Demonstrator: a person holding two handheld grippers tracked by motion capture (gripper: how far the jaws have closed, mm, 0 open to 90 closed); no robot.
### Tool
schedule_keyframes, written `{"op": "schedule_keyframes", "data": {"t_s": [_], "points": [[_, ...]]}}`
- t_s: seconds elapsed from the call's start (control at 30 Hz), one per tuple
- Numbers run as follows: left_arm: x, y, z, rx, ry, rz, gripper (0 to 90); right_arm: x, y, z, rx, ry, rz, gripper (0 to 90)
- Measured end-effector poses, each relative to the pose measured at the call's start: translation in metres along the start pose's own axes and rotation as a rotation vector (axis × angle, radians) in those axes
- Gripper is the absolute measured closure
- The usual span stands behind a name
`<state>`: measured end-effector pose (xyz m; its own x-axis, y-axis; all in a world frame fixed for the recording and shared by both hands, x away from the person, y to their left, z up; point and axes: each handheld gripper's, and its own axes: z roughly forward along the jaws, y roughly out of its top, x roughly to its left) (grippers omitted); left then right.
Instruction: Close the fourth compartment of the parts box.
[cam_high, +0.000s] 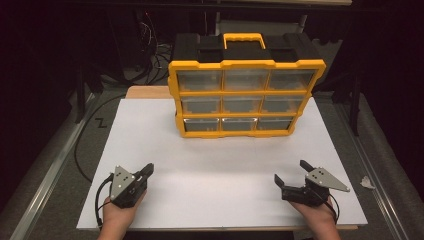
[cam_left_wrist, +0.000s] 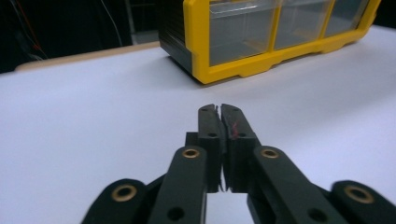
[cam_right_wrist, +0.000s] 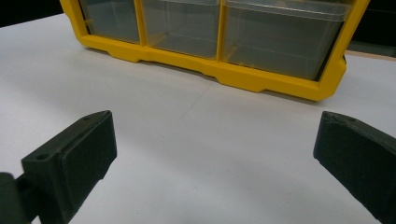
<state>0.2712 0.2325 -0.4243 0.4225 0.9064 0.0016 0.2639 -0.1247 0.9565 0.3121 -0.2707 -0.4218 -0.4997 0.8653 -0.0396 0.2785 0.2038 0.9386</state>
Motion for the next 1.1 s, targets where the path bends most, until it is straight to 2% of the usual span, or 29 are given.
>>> {"op": "schedule_keyframes", "data": {"t_s": [0.03, 0.07, 0.13, 0.3, 0.33, 0.4, 0.6, 0.7, 0.77, 0.87, 0.9, 1.1], "points": [[0.000, 0.000, 0.000, 0.000, 0.000, 0.000, 83.2, 0.000, 0.000, 0.000, 0.001, 0.001, 0.000, 0.9], [0.000, 0.002, -0.002, -0.017, 0.013, 0.034, 81.9, 0.001, 0.000, 0.001, 0.003, 0.001, 0.000, 0.9], [0.004, 0.000, 0.000, -0.015, -0.001, -0.001, 78.8, 0.002, 0.000, 0.003, 0.010, 0.004, -0.001, 0.9], [0.011, -0.005, 0.006, 0.001, 0.001, -0.004, 60.8, 0.005, 0.000, 0.003, 0.011, 0.011, -0.010, 0.9], [0.013, -0.007, 0.008, 0.010, -0.012, -0.023, 56.9, 0.005, 0.000, 0.003, 0.012, 0.011, -0.008, 0.9], [0.014, -0.009, 0.011, 0.024, -0.018, -0.020, 48.8, 0.005, -0.001, 0.004, 0.016, 0.009, -0.003, 0.9], [0.011, -0.008, 0.013, 0.014, -0.017, 0.004, 27.0, 0.002, -0.002, 0.004, 0.017, 0.007, 0.008, 0.9], [0.010, -0.007, 0.015, 0.024, -0.015, -0.002, 15.4, 0.002, -0.002, 0.003, 0.014, 0.006, 0.007, 0.9], [0.010, -0.006, 0.015, 0.023, -0.019, 0.000, 12.5, 0.003, -0.002, 0.002, 0.014, 0.006, 0.007, 0.9], [0.010, -0.003, 0.015, 0.025, -0.016, -0.012, 2.2, 0.003, -0.001, 0.003, 0.014, 0.007, 0.006, 0.9], [0.010, -0.003, 0.015, 0.025, -0.016, -0.012, 0.0, 0.003, -0.001, 0.003, 0.015, 0.008, 0.007, 0.9], [0.013, -0.002, 0.013, 0.016, -0.021, -0.027, 0.0, 0.004, -0.001, 0.003, 0.014, 0.008, 0.006, 0.9]]}}
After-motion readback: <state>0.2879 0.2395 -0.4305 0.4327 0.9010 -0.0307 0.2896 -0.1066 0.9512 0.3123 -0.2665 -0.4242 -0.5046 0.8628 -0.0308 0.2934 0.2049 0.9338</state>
